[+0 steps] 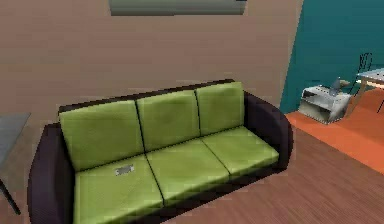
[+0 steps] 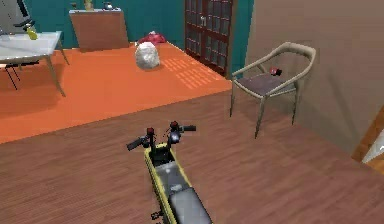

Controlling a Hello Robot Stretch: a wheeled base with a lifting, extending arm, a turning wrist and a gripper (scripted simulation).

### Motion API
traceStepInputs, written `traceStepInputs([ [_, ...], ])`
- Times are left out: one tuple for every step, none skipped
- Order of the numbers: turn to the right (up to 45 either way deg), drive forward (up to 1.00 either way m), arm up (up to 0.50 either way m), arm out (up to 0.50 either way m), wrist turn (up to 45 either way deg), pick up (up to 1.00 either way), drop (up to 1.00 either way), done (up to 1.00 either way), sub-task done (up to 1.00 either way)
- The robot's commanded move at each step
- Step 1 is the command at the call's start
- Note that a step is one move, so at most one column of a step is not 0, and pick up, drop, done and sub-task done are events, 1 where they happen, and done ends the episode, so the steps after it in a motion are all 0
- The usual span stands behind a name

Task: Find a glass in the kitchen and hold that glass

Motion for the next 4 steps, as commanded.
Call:
traceStepInputs([
  [0.0, 0.30, 0.00, 0.00, 0.0, 0.00, 0.00, 0.00, 0.00],
  [30.0, 0.00, 0.00, 0.00, 0.0, 0.00, 0.00, 0.00, 0.00],
  [0.0, 0.05, 0.00, 0.00, 0.0, 0.00, 0.00, 0.00, 0.00],
  [21.0, 0.00, 0.00, 0.00, 0.0, 0.00, 0.00, 0.00, 0.00],
])
